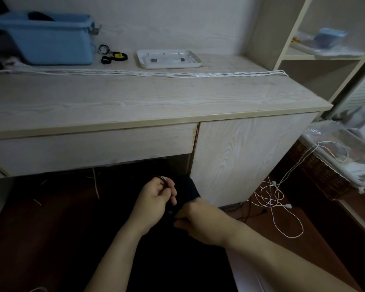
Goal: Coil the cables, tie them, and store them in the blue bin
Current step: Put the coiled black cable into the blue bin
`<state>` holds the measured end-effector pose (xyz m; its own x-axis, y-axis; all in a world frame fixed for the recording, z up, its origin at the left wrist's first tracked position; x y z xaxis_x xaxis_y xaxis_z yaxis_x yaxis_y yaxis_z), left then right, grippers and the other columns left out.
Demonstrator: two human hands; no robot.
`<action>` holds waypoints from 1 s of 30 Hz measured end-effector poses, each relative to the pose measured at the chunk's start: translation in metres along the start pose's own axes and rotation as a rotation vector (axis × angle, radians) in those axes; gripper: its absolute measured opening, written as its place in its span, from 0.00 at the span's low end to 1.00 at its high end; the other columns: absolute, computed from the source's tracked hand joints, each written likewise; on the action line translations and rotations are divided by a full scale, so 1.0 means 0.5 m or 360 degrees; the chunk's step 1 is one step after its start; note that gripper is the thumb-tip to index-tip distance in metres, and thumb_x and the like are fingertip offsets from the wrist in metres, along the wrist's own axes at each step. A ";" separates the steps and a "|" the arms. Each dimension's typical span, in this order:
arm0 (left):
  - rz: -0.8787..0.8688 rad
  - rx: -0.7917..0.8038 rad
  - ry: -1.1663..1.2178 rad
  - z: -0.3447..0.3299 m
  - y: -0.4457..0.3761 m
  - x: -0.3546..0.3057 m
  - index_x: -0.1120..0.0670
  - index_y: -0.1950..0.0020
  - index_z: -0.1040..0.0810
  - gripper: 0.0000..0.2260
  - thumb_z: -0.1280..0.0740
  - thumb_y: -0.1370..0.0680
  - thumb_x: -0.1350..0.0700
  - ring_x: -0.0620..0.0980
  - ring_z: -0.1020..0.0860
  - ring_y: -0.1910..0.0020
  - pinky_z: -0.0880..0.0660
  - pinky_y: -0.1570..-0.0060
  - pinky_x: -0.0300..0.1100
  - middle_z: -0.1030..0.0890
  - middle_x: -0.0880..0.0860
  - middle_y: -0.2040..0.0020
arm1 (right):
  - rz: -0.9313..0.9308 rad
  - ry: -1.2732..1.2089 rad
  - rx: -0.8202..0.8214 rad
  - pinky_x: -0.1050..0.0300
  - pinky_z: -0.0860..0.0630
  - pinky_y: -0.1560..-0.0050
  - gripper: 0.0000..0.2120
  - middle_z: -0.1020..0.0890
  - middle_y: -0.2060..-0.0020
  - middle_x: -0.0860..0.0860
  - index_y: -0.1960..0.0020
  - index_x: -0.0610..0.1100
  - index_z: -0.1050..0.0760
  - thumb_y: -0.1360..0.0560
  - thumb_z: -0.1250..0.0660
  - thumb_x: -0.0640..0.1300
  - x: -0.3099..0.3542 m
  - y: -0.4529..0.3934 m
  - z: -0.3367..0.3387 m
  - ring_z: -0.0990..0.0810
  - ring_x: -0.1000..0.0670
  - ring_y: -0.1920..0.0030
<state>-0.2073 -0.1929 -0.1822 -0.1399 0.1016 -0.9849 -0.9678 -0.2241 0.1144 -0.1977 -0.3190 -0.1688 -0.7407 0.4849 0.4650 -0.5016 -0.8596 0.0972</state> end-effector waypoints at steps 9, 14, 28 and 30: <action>0.0359 0.0726 -0.0048 -0.029 0.033 0.002 0.57 0.62 0.24 0.12 0.40 0.24 0.51 0.51 0.31 0.75 0.34 0.69 0.50 0.28 0.55 0.72 | -0.0105 -0.0128 -0.0853 0.62 0.28 0.70 0.27 0.22 0.67 0.57 0.56 0.46 0.24 0.39 0.26 0.68 -0.018 0.026 0.128 0.24 0.56 0.69; 0.0448 0.0927 0.0517 -0.048 0.049 -0.004 0.55 0.66 0.30 0.23 0.44 0.19 0.40 0.47 0.43 0.79 0.39 0.76 0.42 0.42 0.51 0.75 | -0.0105 -0.0922 -0.0528 0.63 0.30 0.67 0.19 0.22 0.67 0.53 0.55 0.41 0.23 0.31 0.26 0.57 -0.052 0.015 0.089 0.27 0.58 0.69; 0.0398 0.0831 0.0036 -0.057 0.049 -0.008 0.57 0.62 0.26 0.19 0.45 0.16 0.50 0.53 0.25 0.65 0.26 0.52 0.46 0.25 0.57 0.66 | 0.0096 -0.0345 -0.0491 0.65 0.24 0.62 0.13 0.17 0.63 0.55 0.59 0.45 0.17 0.33 0.21 0.54 -0.026 0.013 0.096 0.18 0.56 0.62; 0.0426 0.0823 0.0165 -0.065 0.051 -0.014 0.53 0.65 0.28 0.22 0.46 0.16 0.46 0.50 0.34 0.72 0.32 0.65 0.44 0.31 0.53 0.71 | -0.0007 -0.0387 -0.0581 0.67 0.25 0.63 0.15 0.19 0.65 0.57 0.59 0.46 0.19 0.35 0.19 0.54 -0.026 0.015 0.104 0.19 0.56 0.64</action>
<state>-0.2242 -0.2309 -0.1765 -0.3972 0.0056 -0.9177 -0.8816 0.2757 0.3832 -0.1686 -0.3401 -0.1282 -0.6335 0.3986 0.6631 -0.6619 -0.7230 -0.1978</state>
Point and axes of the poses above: each hand's wrist, its own y-axis away from the middle knuckle, its own z-axis out of the back of the hand, x = y × z, the point moved 6 cm from there along -y, towards the middle knuckle
